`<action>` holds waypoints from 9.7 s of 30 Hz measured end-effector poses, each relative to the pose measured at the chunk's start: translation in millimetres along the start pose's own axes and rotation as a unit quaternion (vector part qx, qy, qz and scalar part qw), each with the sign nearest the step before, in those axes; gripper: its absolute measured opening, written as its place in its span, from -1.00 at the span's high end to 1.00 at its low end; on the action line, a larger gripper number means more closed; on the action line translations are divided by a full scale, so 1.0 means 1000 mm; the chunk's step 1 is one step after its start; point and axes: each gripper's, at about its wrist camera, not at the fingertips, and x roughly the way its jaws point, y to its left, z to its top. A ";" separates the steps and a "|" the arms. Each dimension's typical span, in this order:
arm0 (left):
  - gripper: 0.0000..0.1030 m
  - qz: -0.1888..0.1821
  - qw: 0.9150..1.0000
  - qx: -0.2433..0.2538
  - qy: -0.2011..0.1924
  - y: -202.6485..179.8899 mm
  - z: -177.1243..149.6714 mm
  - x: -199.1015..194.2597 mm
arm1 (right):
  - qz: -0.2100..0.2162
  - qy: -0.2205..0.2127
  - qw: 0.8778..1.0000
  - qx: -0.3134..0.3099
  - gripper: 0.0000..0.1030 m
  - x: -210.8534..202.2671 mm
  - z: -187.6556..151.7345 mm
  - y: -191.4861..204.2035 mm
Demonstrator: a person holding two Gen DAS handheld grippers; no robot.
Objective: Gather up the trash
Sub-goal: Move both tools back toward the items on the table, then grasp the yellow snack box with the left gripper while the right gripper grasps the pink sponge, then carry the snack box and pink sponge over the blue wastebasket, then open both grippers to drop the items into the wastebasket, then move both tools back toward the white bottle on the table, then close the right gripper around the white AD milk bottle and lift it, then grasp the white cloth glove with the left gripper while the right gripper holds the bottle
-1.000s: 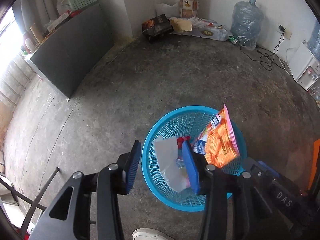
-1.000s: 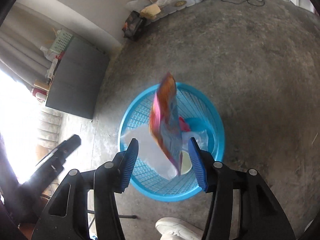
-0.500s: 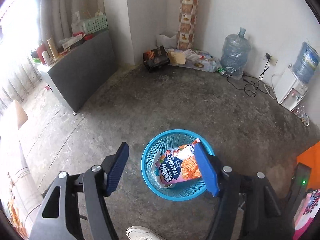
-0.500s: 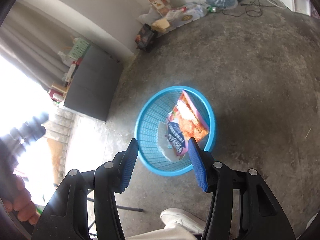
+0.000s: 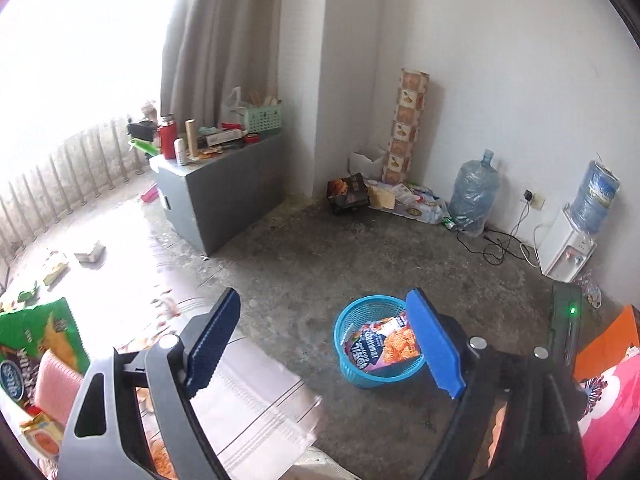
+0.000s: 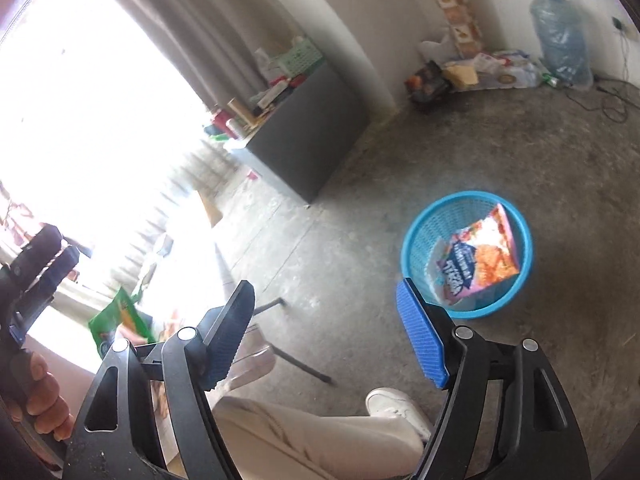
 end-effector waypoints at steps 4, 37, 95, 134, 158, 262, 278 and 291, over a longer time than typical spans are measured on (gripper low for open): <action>-0.64 0.052 0.998 -0.035 -0.018 0.061 -0.038 -0.057 | 0.029 0.031 0.998 -0.052 -0.41 0.002 -0.010 0.038; -0.51 0.111 0.960 -0.252 -0.054 0.327 -0.192 -0.119 | 0.284 0.343 0.889 -0.108 -0.44 0.208 -0.062 0.250; 0.88 0.023 0.939 -0.271 -0.211 0.315 -0.159 -0.177 | 0.371 0.228 0.894 -0.106 0.60 0.146 -0.023 0.245; 0.40 -0.045 0.979 -0.080 0.184 -0.085 -0.058 0.329 | -0.094 0.096 0.944 0.300 -0.29 0.151 0.023 -0.249; -0.39 -0.042 0.985 -0.150 0.071 0.035 -0.057 0.060 | -0.026 0.063 0.989 0.131 -0.44 0.047 0.050 -0.097; -0.19 0.009 0.949 -0.290 0.122 0.272 -0.251 -0.108 | 0.009 0.288 0.936 -0.200 -0.32 0.175 -0.050 0.230; -0.15 0.144 0.971 -0.125 0.144 0.230 -0.225 -0.064 | -0.003 0.351 0.901 -0.254 -0.23 0.182 -0.071 0.243; 0.80 0.130 0.968 -0.178 0.117 0.212 -0.223 -0.067 | 0.042 0.326 0.927 -0.179 -0.17 0.153 -0.079 0.211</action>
